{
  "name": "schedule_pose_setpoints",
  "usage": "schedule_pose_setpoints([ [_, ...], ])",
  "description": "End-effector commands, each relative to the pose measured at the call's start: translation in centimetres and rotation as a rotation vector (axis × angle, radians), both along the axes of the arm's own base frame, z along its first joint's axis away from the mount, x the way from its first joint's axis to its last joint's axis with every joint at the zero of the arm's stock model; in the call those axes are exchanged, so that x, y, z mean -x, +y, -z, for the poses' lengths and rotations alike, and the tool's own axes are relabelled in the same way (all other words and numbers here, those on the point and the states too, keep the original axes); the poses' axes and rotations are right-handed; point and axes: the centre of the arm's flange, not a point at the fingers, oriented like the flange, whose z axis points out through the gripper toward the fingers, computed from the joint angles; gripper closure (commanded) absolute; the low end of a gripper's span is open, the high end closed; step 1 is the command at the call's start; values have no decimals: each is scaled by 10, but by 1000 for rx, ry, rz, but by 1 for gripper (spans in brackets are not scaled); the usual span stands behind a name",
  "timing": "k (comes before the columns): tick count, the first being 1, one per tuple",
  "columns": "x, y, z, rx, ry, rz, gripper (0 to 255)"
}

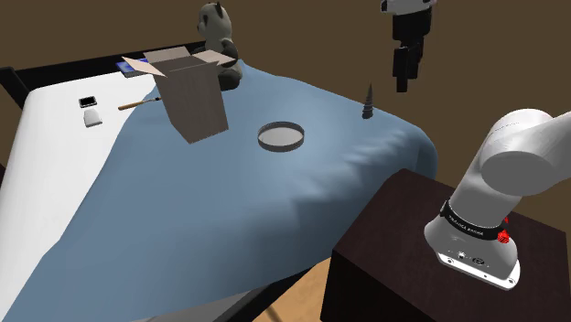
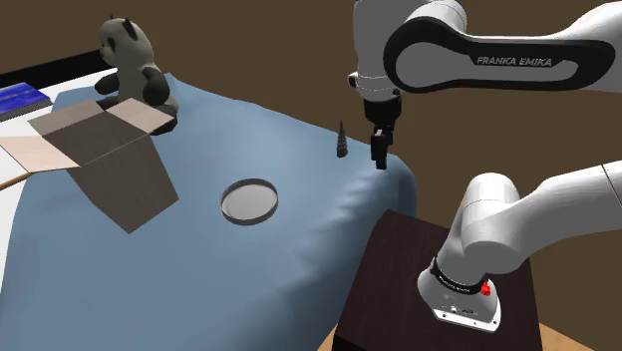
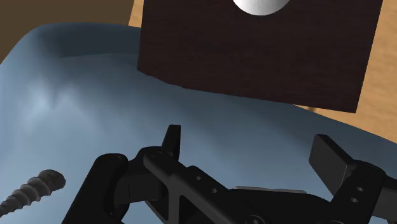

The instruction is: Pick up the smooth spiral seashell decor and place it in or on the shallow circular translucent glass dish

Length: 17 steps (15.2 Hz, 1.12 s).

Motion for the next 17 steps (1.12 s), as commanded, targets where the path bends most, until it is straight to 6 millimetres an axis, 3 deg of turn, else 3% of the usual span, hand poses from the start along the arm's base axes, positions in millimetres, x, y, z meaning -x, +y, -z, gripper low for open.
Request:
schedule_pose_setpoints([
  [1, 0, 0, 0, 0, 0, 0, 0],
  [17, -49, -173, 105, -79, -241, 94, 0],
])
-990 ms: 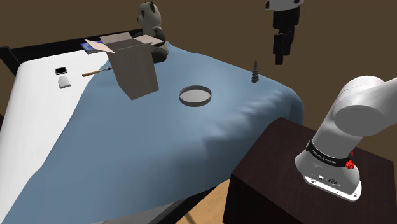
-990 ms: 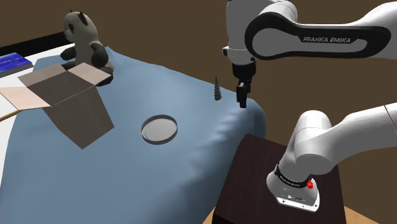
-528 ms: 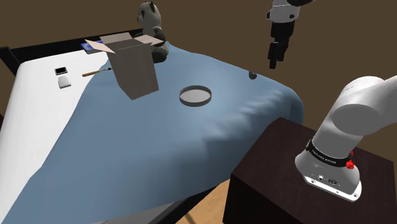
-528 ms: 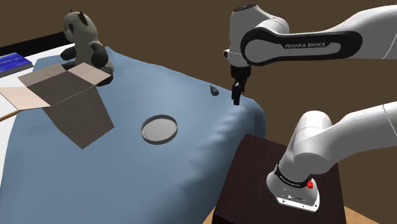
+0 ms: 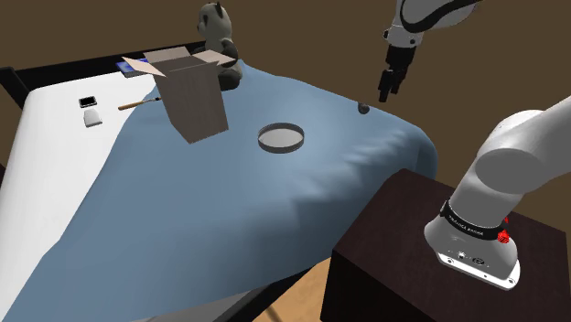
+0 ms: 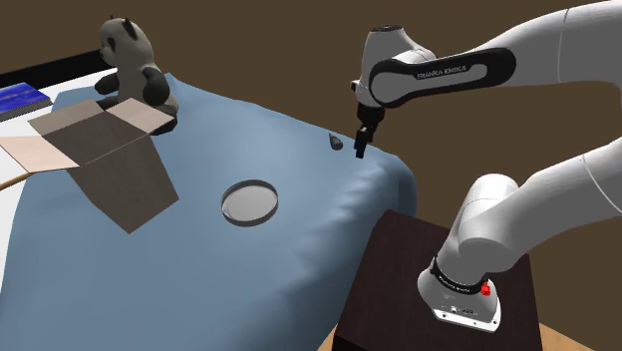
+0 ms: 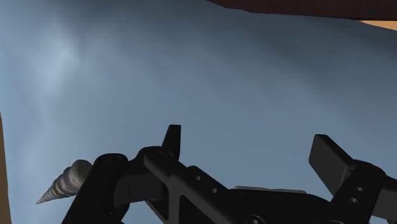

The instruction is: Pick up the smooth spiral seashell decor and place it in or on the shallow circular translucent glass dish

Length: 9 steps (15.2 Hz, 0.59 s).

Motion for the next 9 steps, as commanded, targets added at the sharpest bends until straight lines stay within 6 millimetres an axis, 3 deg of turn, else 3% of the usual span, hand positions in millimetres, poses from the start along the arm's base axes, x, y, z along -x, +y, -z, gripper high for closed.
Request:
schedule_pose_setpoints([
  [1, -5, -25, 13, -8, -33, 12, 0],
  [9, -33, -110, 66, -47, -154, 60, 0],
])
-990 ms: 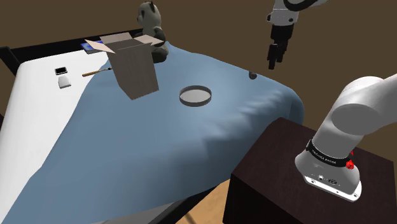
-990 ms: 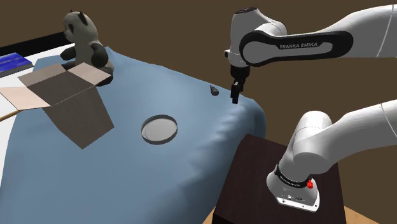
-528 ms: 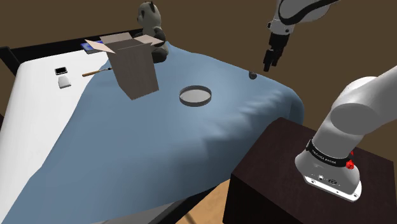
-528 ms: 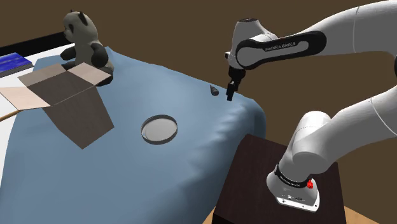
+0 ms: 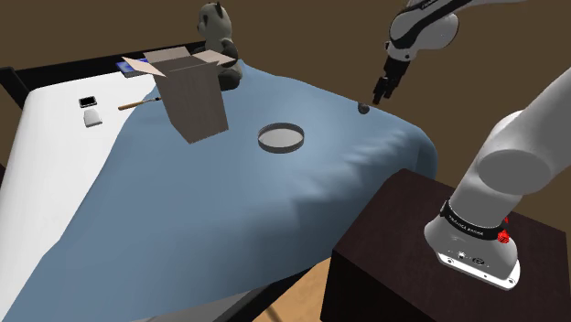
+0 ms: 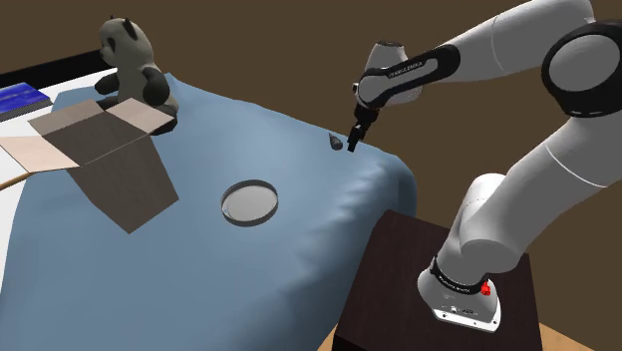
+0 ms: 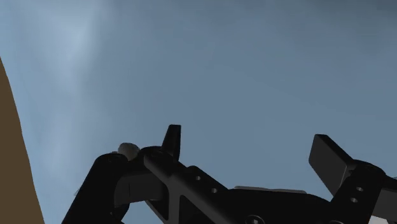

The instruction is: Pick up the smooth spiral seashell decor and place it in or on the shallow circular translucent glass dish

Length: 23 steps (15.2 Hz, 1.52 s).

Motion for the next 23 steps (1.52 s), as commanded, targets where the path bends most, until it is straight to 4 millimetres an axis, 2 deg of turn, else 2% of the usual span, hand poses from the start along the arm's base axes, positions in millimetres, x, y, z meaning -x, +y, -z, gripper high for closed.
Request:
schedule_pose_setpoints([
  [1, -7, -22, 15, -7, -32, 13, 0],
  [8, -34, -95, 61, -41, -137, 54, 0],
  [9, -36, -101, 64, -44, -145, 58, 0],
  [17, -48, -98, 102, -44, -145, 58, 0],
  [23, -48, -98, 102, -44, -145, 58, 0],
])
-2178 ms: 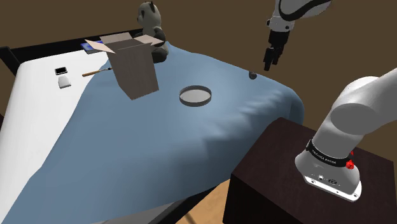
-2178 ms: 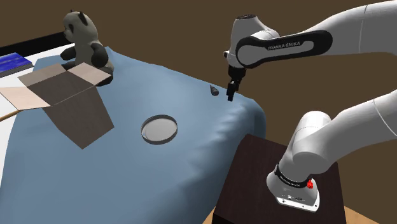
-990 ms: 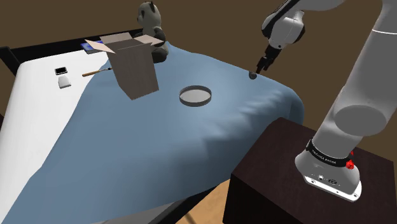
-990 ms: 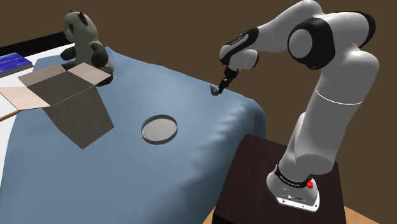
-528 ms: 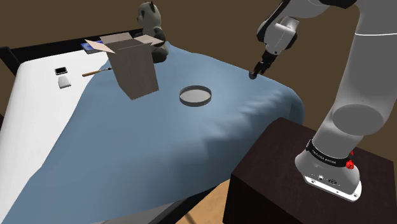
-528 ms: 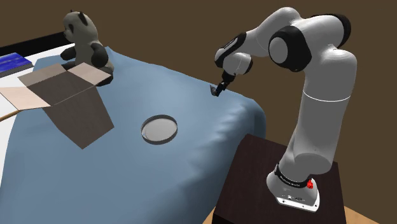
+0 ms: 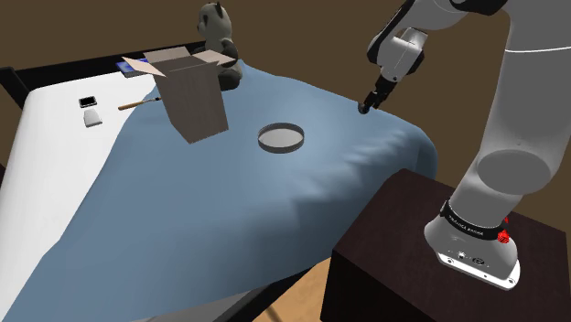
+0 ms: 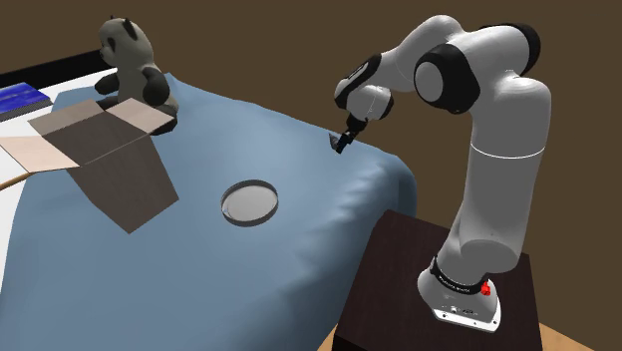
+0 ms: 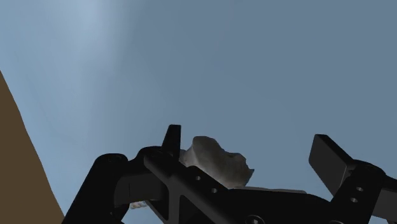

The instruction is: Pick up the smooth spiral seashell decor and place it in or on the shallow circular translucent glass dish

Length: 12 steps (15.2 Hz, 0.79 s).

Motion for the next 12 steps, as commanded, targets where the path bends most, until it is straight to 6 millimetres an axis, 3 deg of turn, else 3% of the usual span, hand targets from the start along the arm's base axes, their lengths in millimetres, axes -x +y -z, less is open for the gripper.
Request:
schedule_pose_setpoints([
  [1, 0, 0, 0, 0, 0, 0, 0],
  [2, 0, 0, 0, 0, 0, 0, 255],
  [11, 0, 0, 0, 0, 0, 0, 255],
  [12, 0, 0, 0, 0, 0, 0, 0],
])
